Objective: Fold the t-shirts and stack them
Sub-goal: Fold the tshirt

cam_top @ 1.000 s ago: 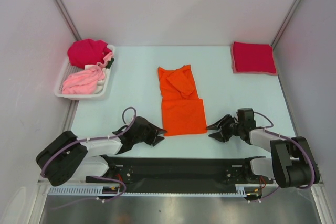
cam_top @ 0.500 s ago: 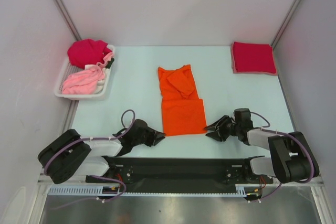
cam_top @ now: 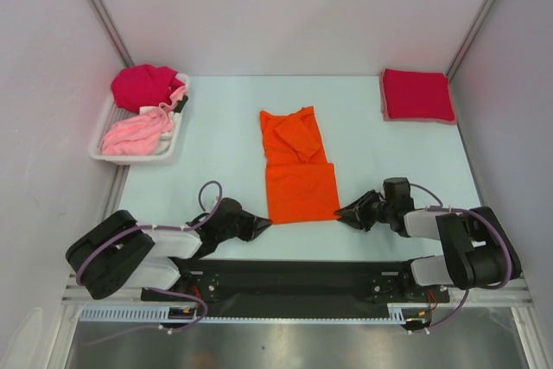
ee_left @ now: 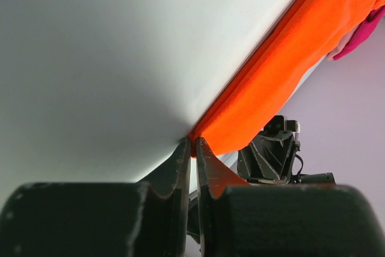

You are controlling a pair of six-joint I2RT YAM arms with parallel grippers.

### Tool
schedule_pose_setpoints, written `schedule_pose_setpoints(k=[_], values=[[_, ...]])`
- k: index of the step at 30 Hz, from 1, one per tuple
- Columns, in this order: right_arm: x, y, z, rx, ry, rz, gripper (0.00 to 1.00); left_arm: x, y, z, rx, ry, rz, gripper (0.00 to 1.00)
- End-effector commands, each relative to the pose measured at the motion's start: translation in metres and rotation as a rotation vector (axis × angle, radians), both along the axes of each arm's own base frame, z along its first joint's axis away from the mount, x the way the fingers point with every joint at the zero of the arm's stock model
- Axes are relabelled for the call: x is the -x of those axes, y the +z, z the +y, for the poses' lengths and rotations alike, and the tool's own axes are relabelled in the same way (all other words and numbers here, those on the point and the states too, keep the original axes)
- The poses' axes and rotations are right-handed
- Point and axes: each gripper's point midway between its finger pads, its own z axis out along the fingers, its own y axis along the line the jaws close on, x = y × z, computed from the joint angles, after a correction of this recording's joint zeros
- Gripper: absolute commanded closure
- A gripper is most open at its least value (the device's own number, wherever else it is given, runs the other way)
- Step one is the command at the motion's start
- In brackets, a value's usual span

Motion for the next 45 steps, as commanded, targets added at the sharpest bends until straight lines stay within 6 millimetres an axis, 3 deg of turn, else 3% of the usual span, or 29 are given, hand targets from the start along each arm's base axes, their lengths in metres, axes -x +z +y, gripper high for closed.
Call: schedule_pose_setpoints(k=[1, 3, 8, 15, 21, 26, 31, 34, 39, 40, 42, 43, 44, 45], values=[[-0.002, -0.018, -0.009, 0.076, -0.025, 0.02, 0.74, 0.0, -0.007, 0.005, -0.027, 0.012, -0.009, 0.89], [-0.002, -0.019, -0.009, 0.078, -0.023, 0.019, 0.79, 0.0, -0.006, 0.004, -0.032, 0.0, -0.012, 0.99], [-0.005, -0.013, -0.007, 0.082, 0.004, 0.002, 1.0, 0.002, -0.004, 0.002, -0.032, -0.028, -0.031, 1.0], [0.01, 0.005, -0.006, 0.114, 0.042, -0.028, 1.0, 0.015, 0.008, 0.002, -0.042, -0.114, -0.068, 1.0], [0.022, 0.03, 0.003, 0.108, 0.061, -0.067, 1.0, 0.023, 0.034, -0.004, -0.017, -0.162, -0.135, 1.0], [0.042, 0.041, 0.011, 0.102, 0.09, -0.048, 1.0, 0.044, 0.047, -0.004, -0.031, -0.186, -0.139, 1.0], [0.057, 0.065, 0.012, 0.104, 0.107, -0.082, 1.0, 0.07, 0.06, 0.001, -0.004, -0.21, -0.134, 1.0], [0.063, 0.075, 0.013, 0.099, 0.124, -0.096, 1.0, 0.071, 0.081, 0.002, 0.026, -0.215, -0.191, 1.0], [0.042, 0.111, 0.024, 0.106, 0.188, -0.19, 1.0, 0.05, 0.105, 0.018, -0.116, -0.171, -0.298, 1.0], [0.035, 0.105, 0.026, 0.127, 0.201, -0.154, 1.0, 0.044, 0.121, 0.014, -0.092, -0.16, -0.333, 1.0], [0.008, 0.135, 0.033, 0.132, 0.225, -0.246, 1.0, 0.025, 0.128, 0.014, -0.131, -0.162, -0.373, 1.0], [-0.008, 0.144, 0.032, 0.14, 0.212, -0.268, 1.0, 0.016, 0.148, 0.011, -0.114, -0.161, -0.402, 1.0], [-0.02, 0.138, 0.035, 0.145, 0.226, -0.231, 1.0, 0.005, 0.141, 0.011, -0.182, -0.193, -0.406, 0.99], [-0.041, 0.161, 0.038, 0.14, 0.232, -0.302, 1.0, -0.015, 0.148, 0.02, -0.206, -0.155, -0.419, 1.0]])
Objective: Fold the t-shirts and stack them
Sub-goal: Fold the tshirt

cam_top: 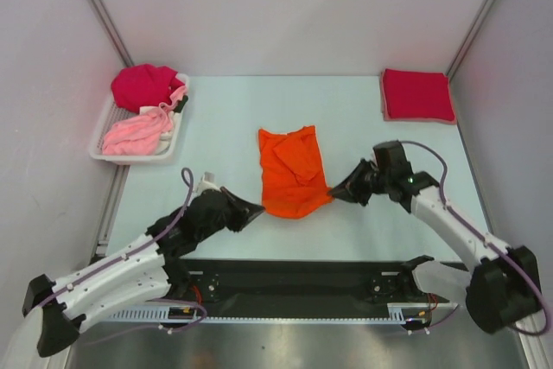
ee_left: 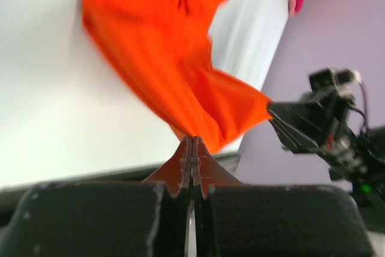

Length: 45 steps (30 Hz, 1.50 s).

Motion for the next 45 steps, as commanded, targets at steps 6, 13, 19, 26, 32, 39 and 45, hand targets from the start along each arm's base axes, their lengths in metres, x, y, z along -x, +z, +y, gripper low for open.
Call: schedule_pose_setpoints(k=[6, 13, 19, 26, 32, 39, 45], values=[[-0.132, 0.04, 0.017, -0.048, 0.113, -0.123, 1.0, -0.128, 0.045, 0.019, -0.183, 0.01, -0.154, 1.0], [-0.215, 0.034, 0.024, -0.074, 0.167, -0.119, 1.0, -0.211, 0.042, 0.02, -0.212, -0.035, -0.149, 0.99], [-0.255, 0.015, 0.019, -0.12, 0.174, -0.083, 1.0, -0.26, 0.039, 0.024, -0.179, -0.047, -0.142, 1.0], [-0.286, 0.004, 0.014, -0.155, 0.153, -0.082, 1.0, -0.299, 0.02, 0.027, -0.157, -0.051, -0.102, 1.0], [-0.301, -0.01, 0.021, -0.216, 0.167, -0.053, 0.99, -0.316, 0.0, 0.031, -0.132, -0.026, -0.05, 1.0], [-0.316, -0.029, 0.018, -0.241, 0.146, -0.05, 0.94, -0.338, -0.019, 0.03, -0.114, -0.021, -0.017, 1.0], [-0.325, -0.043, 0.016, -0.257, 0.144, -0.051, 0.93, -0.347, -0.034, 0.039, -0.126, -0.002, 0.006, 1.0]])
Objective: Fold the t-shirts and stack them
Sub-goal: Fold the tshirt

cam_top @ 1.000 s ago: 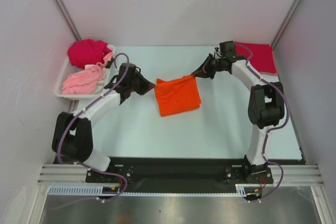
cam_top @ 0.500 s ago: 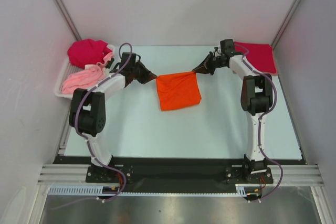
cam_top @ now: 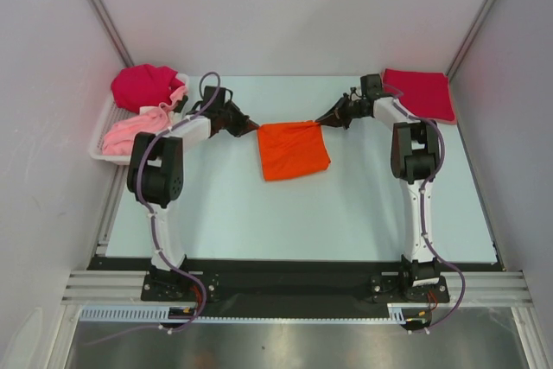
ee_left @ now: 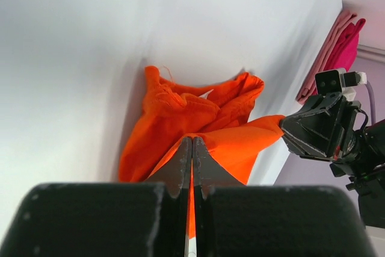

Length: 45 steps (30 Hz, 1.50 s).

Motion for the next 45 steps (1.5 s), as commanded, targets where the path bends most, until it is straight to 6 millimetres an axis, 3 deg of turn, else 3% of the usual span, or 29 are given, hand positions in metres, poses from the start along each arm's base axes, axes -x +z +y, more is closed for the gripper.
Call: schedule_pose_setpoints(k=[1, 6, 9, 10, 13, 14, 15, 17, 19, 20, 21, 22, 23, 24, 25, 26, 27, 28, 29, 32, 35, 36, 37, 39, 40, 42, 43, 44, 45], values=[[-0.018, 0.022, 0.004, -0.064, 0.015, -0.087, 0.93, -0.021, 0.018, 0.008, 0.014, 0.024, -0.064, 1.0], [-0.026, 0.015, 0.009, -0.105, 0.011, -0.098, 0.91, -0.026, 0.004, 0.019, 0.008, 0.04, -0.039, 1.0], [-0.033, 0.012, 0.013, -0.113, 0.004, -0.105, 0.86, -0.031, 0.0, 0.023, 0.003, 0.042, -0.039, 1.0], [-0.036, 0.01, 0.013, -0.109, -0.006, -0.11, 0.78, -0.035, -0.004, 0.025, -0.014, 0.037, -0.048, 0.99], [-0.049, 0.002, 0.013, -0.132, -0.013, -0.136, 0.67, -0.047, -0.007, 0.033, -0.099, -0.004, -0.085, 0.85], [-0.061, 0.018, 0.009, -0.149, -0.019, -0.179, 0.65, -0.051, -0.009, 0.039, -0.136, 0.0, -0.09, 0.82], [-0.064, 0.018, 0.006, -0.151, -0.022, -0.18, 0.63, -0.051, -0.008, 0.041, -0.151, -0.014, -0.08, 0.79], [-0.066, 0.028, 0.001, -0.141, -0.005, -0.211, 0.58, -0.061, 0.012, 0.044, -0.185, -0.039, -0.137, 0.74], [-0.068, 0.051, -0.012, -0.102, -0.014, -0.26, 0.54, -0.062, 0.029, 0.047, -0.224, -0.062, -0.175, 0.64], [-0.063, 0.056, -0.016, -0.089, -0.006, -0.258, 0.53, -0.06, 0.046, 0.048, -0.234, -0.064, -0.204, 0.64], [-0.055, 0.048, -0.018, -0.072, 0.013, -0.254, 0.54, -0.057, 0.057, 0.05, -0.248, -0.062, -0.224, 0.63], [-0.047, 0.07, -0.017, -0.061, 0.027, -0.298, 0.54, -0.05, 0.057, 0.05, -0.25, -0.073, -0.22, 0.62], [-0.039, 0.07, -0.013, -0.053, 0.04, -0.294, 0.55, -0.043, 0.063, 0.044, -0.239, -0.089, -0.232, 0.62], [-0.032, 0.074, -0.012, -0.049, 0.057, -0.309, 0.56, -0.04, 0.086, 0.037, -0.221, -0.101, -0.297, 0.62], [-0.015, 0.062, 0.0, -0.049, 0.082, -0.275, 0.58, -0.026, 0.08, 0.027, -0.181, -0.139, -0.288, 0.62], [-0.012, 0.08, 0.005, -0.05, 0.088, -0.334, 0.59, -0.017, 0.085, 0.01, -0.144, -0.177, -0.309, 0.62], [-0.006, 0.082, 0.013, -0.059, 0.089, -0.329, 0.59, -0.017, 0.104, -0.003, -0.101, -0.197, -0.397, 0.64], [0.009, 0.066, 0.024, -0.069, 0.105, -0.289, 0.62, -0.001, 0.091, -0.015, -0.036, -0.225, -0.362, 0.64], [0.008, 0.078, 0.032, -0.09, 0.111, -0.355, 0.64, 0.009, 0.088, -0.032, 0.003, -0.251, -0.36, 0.65], [0.018, 0.061, 0.053, -0.118, 0.112, -0.343, 0.72, 0.023, 0.078, -0.067, 0.122, -0.299, -0.391, 0.67], [0.011, 0.049, 0.066, -0.145, 0.095, -0.379, 0.8, 0.024, 0.056, -0.088, 0.159, -0.339, -0.403, 0.68], [0.008, 0.033, 0.069, -0.153, 0.089, -0.358, 0.81, 0.022, 0.051, -0.09, 0.175, -0.339, -0.404, 0.68], [0.001, 0.034, 0.072, -0.185, 0.068, -0.368, 0.81, 0.017, 0.033, -0.09, 0.177, -0.338, -0.385, 0.69], [-0.008, 0.029, 0.078, -0.231, 0.058, -0.374, 0.81, 0.008, 0.019, -0.088, 0.168, -0.332, -0.375, 0.7], [-0.014, 0.006, 0.08, -0.235, 0.05, -0.357, 0.81, -0.001, 0.016, -0.086, 0.169, -0.322, -0.383, 0.7], [-0.032, 0.007, 0.082, -0.238, 0.04, -0.383, 0.81, -0.019, -0.002, -0.074, 0.166, -0.29, -0.382, 0.71], [-0.033, -0.02, 0.083, -0.225, 0.035, -0.326, 0.81, -0.025, -0.006, -0.07, 0.163, -0.285, -0.382, 0.71], [-0.038, -0.023, 0.085, -0.222, 0.034, -0.328, 0.82, -0.03, -0.025, -0.061, 0.159, -0.274, -0.345, 0.72], [-0.049, -0.017, 0.084, -0.222, 0.021, -0.352, 0.82, -0.04, -0.024, -0.056, 0.155, -0.265, -0.356, 0.72]])
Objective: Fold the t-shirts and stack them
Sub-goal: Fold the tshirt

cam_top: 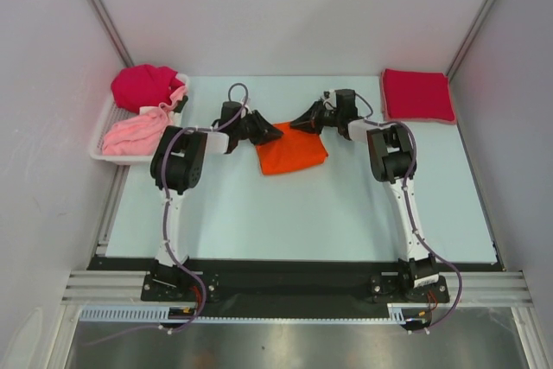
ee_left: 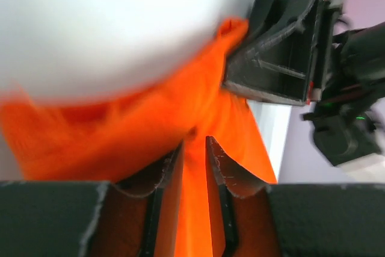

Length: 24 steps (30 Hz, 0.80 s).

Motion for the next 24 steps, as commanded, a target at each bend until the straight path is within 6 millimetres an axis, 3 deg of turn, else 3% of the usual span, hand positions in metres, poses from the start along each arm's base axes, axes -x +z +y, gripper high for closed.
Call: schedule_pose_setpoints(k=[1, 4, 5, 10, 12, 13, 16, 17, 18, 20, 21, 22, 23, 24], values=[[-0.034, 0.005, -0.003, -0.023, -0.053, -0.06, 0.81, -0.047, 0.02, 0.024, 0.039, 0.051, -0.113, 0.72], [-0.049, 0.002, -0.006, -0.003, -0.08, -0.047, 0.81, -0.065, 0.012, 0.043, 0.046, 0.096, -0.103, 0.72], [-0.051, -0.011, -0.009, 0.007, -0.091, -0.022, 0.81, -0.066, 0.009, 0.044, 0.045, 0.095, -0.089, 0.72], [-0.063, -0.027, -0.021, 0.023, -0.165, 0.041, 0.8, -0.082, 0.0, 0.049, 0.033, 0.113, -0.046, 0.72], [-0.066, -0.028, -0.023, 0.018, -0.176, 0.056, 0.8, -0.091, -0.001, 0.048, 0.031, 0.103, -0.054, 0.72], [-0.072, -0.018, -0.025, 0.007, -0.179, 0.035, 0.8, -0.092, -0.001, 0.049, 0.032, 0.094, -0.044, 0.73], [-0.077, -0.006, -0.035, 0.027, -0.174, 0.028, 0.8, -0.103, 0.025, 0.053, 0.014, 0.087, -0.083, 0.71], [-0.081, 0.005, -0.045, 0.031, -0.184, 0.015, 0.8, -0.109, 0.039, 0.056, -0.008, 0.083, -0.125, 0.71], [-0.082, 0.023, -0.051, 0.038, -0.189, 0.009, 0.8, -0.112, 0.067, 0.06, -0.021, 0.088, -0.173, 0.69], [-0.082, 0.038, -0.069, 0.065, -0.193, -0.004, 0.79, -0.109, 0.089, 0.065, -0.072, 0.09, -0.204, 0.67], [-0.079, 0.061, -0.076, 0.075, -0.19, -0.017, 0.78, -0.105, 0.103, 0.065, -0.078, 0.085, -0.225, 0.67], [-0.076, 0.069, -0.081, 0.085, -0.184, -0.027, 0.77, -0.1, 0.112, 0.064, -0.084, 0.08, -0.232, 0.65], [-0.071, 0.077, -0.089, 0.104, -0.171, -0.054, 0.75, -0.088, 0.136, 0.063, -0.082, 0.073, -0.264, 0.64], [-0.064, 0.079, -0.092, 0.12, -0.162, -0.03, 0.74, -0.08, 0.142, 0.061, -0.081, 0.063, -0.268, 0.64]])
